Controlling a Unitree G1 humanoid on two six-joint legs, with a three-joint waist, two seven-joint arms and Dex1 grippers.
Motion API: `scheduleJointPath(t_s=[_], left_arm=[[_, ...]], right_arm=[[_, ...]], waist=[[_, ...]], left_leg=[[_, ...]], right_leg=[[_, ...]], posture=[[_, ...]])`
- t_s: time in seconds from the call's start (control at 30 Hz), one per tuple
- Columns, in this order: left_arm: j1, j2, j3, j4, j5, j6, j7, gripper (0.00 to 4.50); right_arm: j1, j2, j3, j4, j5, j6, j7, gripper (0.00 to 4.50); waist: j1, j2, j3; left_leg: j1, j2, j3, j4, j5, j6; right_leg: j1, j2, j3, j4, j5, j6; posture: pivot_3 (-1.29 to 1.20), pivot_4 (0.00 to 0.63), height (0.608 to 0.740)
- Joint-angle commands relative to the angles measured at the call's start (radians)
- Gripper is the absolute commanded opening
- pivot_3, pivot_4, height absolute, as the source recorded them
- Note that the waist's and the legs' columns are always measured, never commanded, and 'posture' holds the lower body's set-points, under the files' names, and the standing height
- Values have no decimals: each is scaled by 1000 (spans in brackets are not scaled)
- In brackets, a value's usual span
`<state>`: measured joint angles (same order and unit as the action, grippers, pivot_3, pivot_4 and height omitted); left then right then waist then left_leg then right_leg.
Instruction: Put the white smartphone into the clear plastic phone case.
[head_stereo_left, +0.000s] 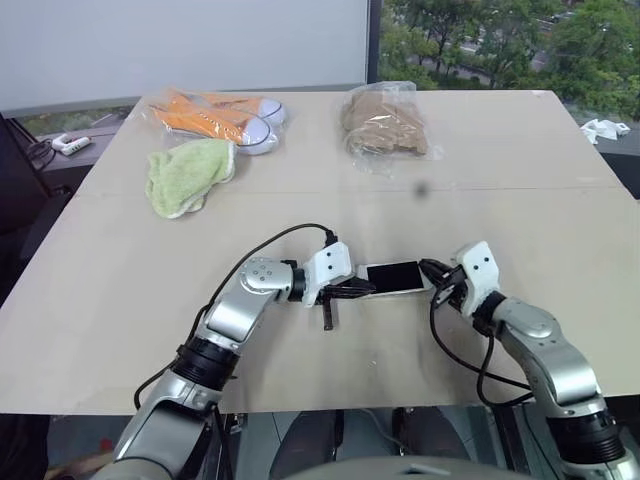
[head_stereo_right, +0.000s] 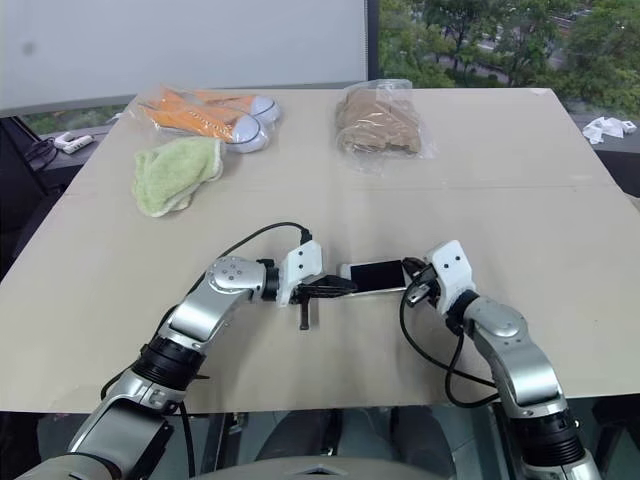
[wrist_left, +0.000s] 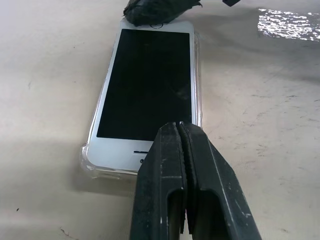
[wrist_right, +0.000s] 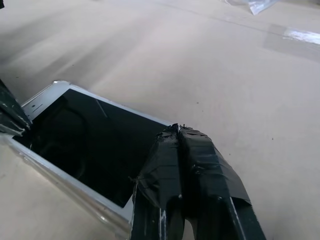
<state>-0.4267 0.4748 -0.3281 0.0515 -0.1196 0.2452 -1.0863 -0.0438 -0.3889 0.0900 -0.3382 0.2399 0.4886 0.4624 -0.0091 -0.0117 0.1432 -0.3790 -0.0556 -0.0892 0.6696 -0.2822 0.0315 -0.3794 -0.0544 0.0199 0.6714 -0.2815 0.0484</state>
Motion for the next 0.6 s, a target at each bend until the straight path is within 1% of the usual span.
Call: scheduleJointPath(t_s=[0.03,0.43,0.6], left_arm=[[15,4,-12,-9,11,-2,3,69],[20,10,-9,-5,13,-10,2,69],[24,12,-9,-9,13,-10,3,69]], right_arm=[[34,-11,-15,-1,10,58,-1,0],[36,-22,-10,-29,70,275,-3,0],[38,-64,8,-62,104,370,23,0]], waist=[[0,0,0],[0,0,0],[-1,-2,-3]], left_leg=[[0,0,0,0,0,0],[0,0,0,-1,-1,1],[0,0,-1,-1,-1,1]], right_leg=[[0,0,0,0,0,0],[0,0,0,-1,0,0],[0,0,0,-2,0,0]], posture=[[0,150,740],[0,150,740],[0,150,740]])
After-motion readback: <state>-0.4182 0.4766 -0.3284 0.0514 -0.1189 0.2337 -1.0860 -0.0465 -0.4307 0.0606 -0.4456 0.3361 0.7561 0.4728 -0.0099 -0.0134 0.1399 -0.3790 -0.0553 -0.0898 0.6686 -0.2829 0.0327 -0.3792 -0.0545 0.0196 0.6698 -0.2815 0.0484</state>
